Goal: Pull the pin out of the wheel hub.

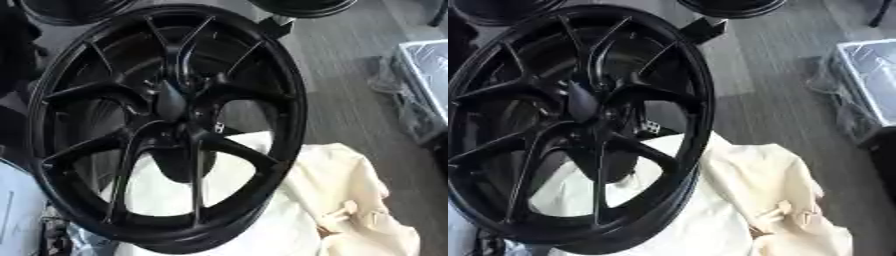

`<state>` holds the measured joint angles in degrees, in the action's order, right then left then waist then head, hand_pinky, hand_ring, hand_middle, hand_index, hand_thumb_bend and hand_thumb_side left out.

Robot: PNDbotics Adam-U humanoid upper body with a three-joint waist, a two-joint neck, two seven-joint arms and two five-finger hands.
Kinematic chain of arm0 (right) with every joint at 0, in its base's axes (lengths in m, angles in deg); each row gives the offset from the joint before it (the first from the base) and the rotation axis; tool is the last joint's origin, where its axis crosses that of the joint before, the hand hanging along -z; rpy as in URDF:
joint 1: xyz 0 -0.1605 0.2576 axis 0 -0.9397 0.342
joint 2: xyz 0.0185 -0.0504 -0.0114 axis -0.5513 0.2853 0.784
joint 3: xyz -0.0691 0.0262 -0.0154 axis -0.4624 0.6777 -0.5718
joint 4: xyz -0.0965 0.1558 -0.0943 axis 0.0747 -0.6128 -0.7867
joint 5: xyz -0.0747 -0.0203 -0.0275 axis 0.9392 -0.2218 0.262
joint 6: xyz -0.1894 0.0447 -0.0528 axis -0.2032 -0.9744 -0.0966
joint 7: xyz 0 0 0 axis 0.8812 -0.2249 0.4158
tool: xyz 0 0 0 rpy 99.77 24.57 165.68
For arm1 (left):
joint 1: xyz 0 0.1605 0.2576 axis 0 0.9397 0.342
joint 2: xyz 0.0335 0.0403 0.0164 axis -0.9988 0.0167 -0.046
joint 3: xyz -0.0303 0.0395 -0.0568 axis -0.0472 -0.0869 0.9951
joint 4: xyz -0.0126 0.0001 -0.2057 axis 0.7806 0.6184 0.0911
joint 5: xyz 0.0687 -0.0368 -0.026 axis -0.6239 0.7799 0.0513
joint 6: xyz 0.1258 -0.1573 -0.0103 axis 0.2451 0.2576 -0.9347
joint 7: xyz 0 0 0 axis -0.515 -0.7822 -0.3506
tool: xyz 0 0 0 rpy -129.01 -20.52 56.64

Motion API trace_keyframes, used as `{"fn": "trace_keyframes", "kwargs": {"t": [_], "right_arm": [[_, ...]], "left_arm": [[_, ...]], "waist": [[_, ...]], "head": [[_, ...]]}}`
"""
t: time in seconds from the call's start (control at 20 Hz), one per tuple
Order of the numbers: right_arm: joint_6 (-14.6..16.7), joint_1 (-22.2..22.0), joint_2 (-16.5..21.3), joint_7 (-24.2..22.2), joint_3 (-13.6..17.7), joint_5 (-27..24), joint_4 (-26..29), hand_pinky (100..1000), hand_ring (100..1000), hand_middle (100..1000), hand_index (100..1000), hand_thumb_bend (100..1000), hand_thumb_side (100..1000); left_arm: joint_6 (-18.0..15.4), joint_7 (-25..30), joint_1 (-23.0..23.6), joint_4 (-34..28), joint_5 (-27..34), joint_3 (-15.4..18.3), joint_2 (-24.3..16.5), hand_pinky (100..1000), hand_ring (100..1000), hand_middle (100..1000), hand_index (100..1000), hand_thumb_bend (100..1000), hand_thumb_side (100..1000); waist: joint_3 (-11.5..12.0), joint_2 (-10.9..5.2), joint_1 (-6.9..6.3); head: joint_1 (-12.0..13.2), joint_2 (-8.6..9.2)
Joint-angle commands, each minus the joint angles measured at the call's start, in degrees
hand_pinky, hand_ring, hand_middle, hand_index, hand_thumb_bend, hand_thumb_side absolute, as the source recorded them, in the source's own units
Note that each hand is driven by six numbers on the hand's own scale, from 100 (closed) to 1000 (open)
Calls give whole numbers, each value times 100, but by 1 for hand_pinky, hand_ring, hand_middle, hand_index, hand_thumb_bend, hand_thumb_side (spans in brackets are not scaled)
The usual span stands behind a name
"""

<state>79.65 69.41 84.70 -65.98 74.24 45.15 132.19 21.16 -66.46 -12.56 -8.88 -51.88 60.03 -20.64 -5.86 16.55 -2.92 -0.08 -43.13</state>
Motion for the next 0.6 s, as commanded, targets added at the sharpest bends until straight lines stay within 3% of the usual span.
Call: {"fn": "trace_keyframes", "kwargs": {"t": [0.05,0.2,0.4,0.45,0.6], "right_arm": [[-52,171,104,311,-148,-582,360,889,742,691,795,210,260],[-141,384,-1,549,-386,-1103,594,892,742,692,798,160,288],[-262,673,-202,737,-623,-1429,720,894,744,694,800,196,266],[-284,743,-278,774,-651,-1446,723,894,740,687,794,271,202],[-326,976,-562,916,-746,-1481,697,891,730,676,787,276,190]], "left_arm": [[-4,16,-65,-100,-15,40,-144,750,778,753,721,232,852],[0,45,-88,-124,-58,13,-128,750,778,753,720,230,849],[7,60,-97,-157,-115,-6,-103,750,777,753,720,230,847],[5,61,-100,-168,-125,-9,-99,749,777,753,720,230,845],[-13,58,-108,-213,-157,-16,-79,749,776,753,721,231,843]], "waist": [[19,-141,34],[64,-163,36],[106,-183,39],[125,-189,38],[166,-197,39]], "head": [[-30,62],[-54,50],[-83,36],[-91,30],[-97,24]]}}
